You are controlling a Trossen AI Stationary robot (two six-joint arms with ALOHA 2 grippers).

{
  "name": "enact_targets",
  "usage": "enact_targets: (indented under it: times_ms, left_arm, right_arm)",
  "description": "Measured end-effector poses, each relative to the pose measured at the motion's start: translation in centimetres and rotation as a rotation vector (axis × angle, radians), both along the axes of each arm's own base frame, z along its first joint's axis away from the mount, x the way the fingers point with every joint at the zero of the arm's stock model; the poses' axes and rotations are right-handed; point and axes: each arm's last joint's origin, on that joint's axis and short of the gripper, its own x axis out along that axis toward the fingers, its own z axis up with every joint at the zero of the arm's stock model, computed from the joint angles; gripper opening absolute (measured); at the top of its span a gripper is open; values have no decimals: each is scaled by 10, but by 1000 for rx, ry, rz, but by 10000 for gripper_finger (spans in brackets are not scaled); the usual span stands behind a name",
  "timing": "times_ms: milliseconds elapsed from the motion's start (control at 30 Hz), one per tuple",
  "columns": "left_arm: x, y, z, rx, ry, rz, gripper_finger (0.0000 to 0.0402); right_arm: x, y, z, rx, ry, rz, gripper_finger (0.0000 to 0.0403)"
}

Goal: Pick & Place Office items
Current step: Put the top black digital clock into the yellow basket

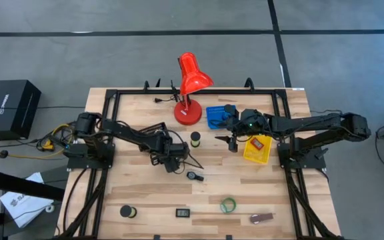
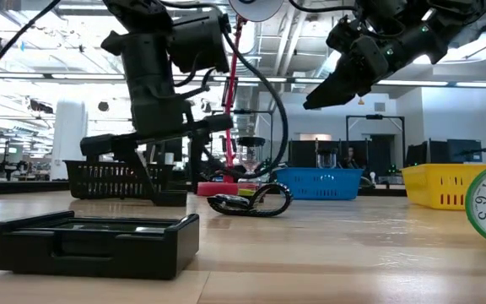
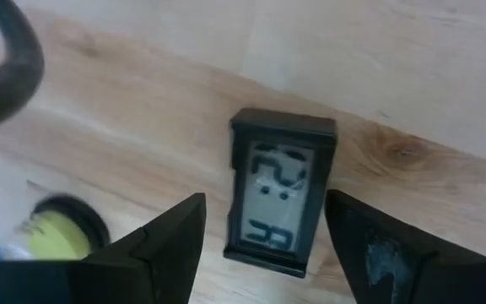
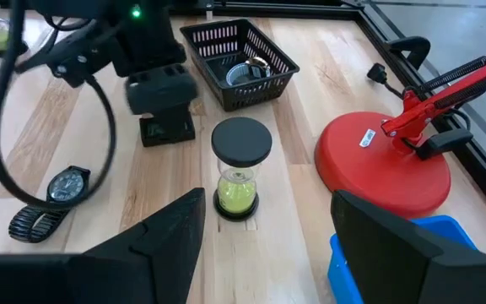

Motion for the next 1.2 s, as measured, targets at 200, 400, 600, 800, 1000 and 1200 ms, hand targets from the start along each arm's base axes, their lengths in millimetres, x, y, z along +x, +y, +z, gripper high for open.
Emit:
enact_targets:
  times_ms: [200,400,600,800,1000,1200]
  left_arm:
    - [0,0,-2,1,19,-79,238]
    - [-1,1,-3,-14,27,-48,194]
    - [-1,12,-4,-110,5,162,156]
    - [-1,10,-4,-217,-23,373,157]
    - [0,5,-4,-309,-80,707,175]
    - [1,5,-5,-391,-105,962,175]
  right_arm:
    - [0,0,0,-17,3,9,249]
    - [0,0,0,-18,3,10,249]
    - [0,0,0,-18,2,10,249]
    - [0,0,0,-18,2,10,249]
    - [0,0,0,-18,3,10,249]
    - [0,0,0,-18,3,10,249]
